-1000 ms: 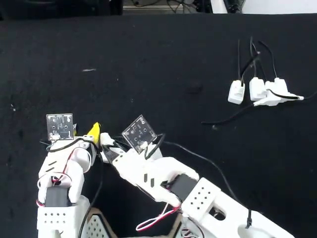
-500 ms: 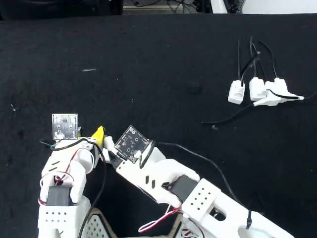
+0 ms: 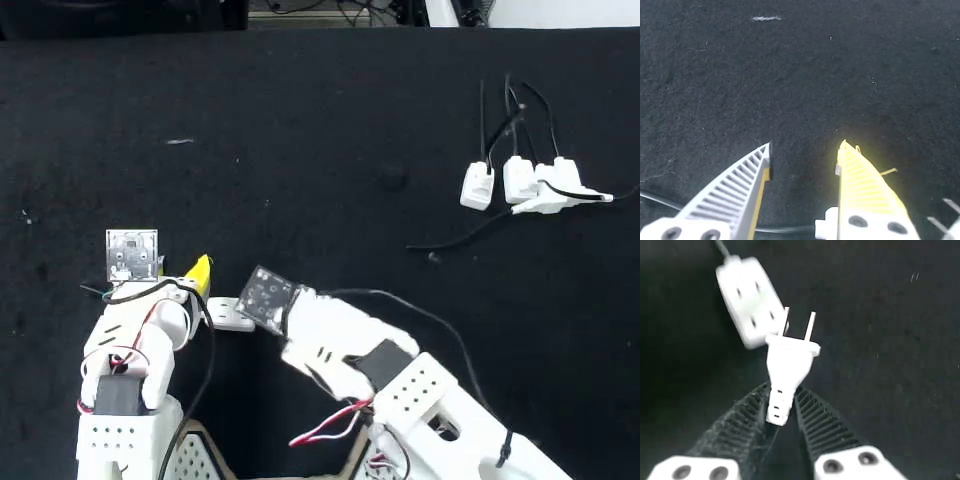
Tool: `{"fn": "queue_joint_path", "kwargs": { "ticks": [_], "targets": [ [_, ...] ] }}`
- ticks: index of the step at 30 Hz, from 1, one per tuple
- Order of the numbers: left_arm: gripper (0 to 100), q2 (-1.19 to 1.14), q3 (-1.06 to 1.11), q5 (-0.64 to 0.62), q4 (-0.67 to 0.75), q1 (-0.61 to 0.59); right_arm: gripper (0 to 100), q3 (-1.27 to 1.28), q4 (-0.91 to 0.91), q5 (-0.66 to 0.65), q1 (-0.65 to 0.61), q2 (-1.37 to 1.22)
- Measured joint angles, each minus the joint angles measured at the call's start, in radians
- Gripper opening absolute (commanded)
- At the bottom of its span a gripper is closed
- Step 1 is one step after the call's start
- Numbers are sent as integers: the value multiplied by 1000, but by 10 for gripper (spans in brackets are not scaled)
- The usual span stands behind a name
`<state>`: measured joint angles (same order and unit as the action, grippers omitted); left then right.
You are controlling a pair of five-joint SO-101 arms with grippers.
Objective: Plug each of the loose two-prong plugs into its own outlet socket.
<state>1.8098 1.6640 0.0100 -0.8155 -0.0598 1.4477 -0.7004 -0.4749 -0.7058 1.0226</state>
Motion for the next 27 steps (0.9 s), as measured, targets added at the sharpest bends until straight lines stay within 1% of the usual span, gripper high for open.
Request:
{"fn": "queue_joint_path", "kwargs": {
  "ticks": [4,6,8,10,14,18,21,24,27],
  "targets": [
    [223,0,0,0,-2,-3,11,-25,-86,-149,8,2],
    [223,0,0,0,-2,-3,11,-57,-158,-236,20,3],
    [223,0,0,0,-2,-3,11,-78,-235,-305,54,8],
    [223,0,0,0,-2,-3,11,-87,-275,-356,107,14],
    [223,0,0,0,-2,-8,11,-92,-299,-427,245,14],
    [223,0,0,0,-2,-9,11,-161,-304,-450,339,14],
    [223,0,0,0,-2,-9,11,-255,-325,-450,361,14],
    [223,0,0,0,-2,-9,11,-354,-377,-453,356,14],
    [223,0,0,0,-2,-9,11,-413,-439,-503,359,14]
  ]
}}
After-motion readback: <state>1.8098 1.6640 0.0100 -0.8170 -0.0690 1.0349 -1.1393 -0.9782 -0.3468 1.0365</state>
